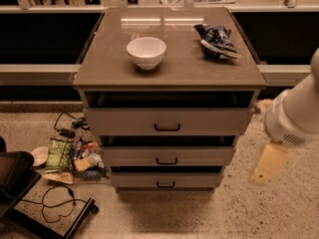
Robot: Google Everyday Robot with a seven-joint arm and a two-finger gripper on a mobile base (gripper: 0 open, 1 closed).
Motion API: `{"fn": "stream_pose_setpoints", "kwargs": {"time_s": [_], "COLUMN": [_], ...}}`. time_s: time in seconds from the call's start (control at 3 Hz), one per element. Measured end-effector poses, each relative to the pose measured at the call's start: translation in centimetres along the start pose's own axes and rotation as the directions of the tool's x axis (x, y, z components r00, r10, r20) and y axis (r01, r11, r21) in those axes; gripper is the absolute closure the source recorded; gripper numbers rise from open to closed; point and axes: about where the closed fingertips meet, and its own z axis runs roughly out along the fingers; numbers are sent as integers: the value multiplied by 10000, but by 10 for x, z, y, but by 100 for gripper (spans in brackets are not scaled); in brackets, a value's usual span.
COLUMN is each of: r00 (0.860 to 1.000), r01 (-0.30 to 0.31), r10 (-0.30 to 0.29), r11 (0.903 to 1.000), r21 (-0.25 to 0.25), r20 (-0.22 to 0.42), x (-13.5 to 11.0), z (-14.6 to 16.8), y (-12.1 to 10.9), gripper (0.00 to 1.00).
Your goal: Open bottom drawer
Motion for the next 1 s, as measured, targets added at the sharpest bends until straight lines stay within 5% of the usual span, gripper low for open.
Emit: {"fn": "stream_pose_setpoints", "kwargs": {"time_s": [0.33, 0.67, 1.0], "r00": [9990, 9974, 9973], "r01": [-32, 117, 117], "r10": [32, -76, -77], "r11": [10000, 9983, 9984], "r21": [2, 570, 551], "r20": [-455, -722, -724], "x": [20, 30, 30], "z": [76, 146, 146], "y": [22, 15, 15], "gripper": [0, 0, 0]}}
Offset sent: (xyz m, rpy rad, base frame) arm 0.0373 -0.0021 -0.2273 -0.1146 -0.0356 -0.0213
